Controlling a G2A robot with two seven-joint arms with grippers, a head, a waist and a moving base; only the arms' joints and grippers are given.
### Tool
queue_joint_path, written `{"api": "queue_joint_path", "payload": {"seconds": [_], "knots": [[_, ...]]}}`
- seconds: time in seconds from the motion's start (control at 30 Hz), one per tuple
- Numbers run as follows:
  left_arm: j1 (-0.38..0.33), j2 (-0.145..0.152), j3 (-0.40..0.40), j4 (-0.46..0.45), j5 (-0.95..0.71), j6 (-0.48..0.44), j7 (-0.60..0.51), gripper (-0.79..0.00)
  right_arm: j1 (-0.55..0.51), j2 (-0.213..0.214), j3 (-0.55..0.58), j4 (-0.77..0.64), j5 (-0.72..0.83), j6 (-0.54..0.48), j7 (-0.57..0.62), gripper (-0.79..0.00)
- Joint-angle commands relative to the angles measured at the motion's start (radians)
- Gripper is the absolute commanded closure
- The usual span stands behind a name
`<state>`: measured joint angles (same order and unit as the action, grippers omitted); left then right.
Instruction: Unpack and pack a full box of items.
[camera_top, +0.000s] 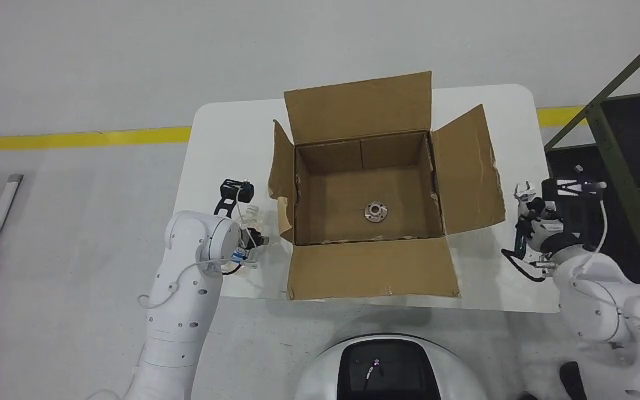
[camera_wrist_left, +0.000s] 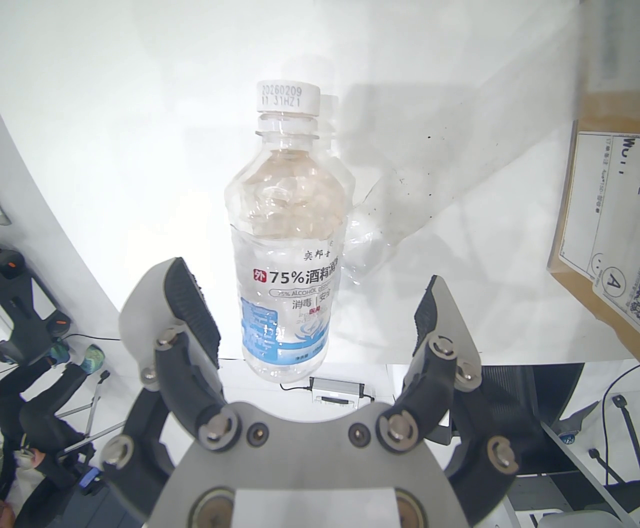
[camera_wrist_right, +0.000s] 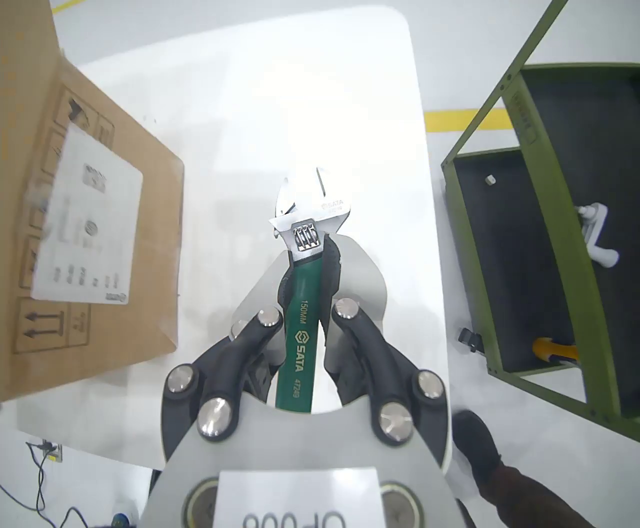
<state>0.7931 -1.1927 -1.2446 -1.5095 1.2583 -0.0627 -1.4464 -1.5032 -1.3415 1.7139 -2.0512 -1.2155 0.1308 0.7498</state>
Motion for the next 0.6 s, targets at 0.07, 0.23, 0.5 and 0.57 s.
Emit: {"api": "queue_joint_path", "payload": {"seconds": [0.07,0.23,0.5,0.57], "knots": [[0.000,0.000,0.000,0.000,0.000,0.000,0.000,-0.785,0.004,0.001,-0.035,0.052,-0.020,-0.028,-0.011,0.000],[0.000,0.000,0.000,0.000,0.000,0.000,0.000,-0.785,0.034,0.004,-0.081,0.108,-0.051,-0.059,-0.001,0.000],[0.000,0.000,0.000,0.000,0.000,0.000,0.000,-0.785,0.074,0.007,-0.130,0.170,-0.084,-0.088,0.017,0.000],[0.000,0.000,0.000,0.000,0.000,0.000,0.000,-0.785,0.078,0.007,-0.135,0.177,-0.084,-0.089,0.020,0.000]]}}
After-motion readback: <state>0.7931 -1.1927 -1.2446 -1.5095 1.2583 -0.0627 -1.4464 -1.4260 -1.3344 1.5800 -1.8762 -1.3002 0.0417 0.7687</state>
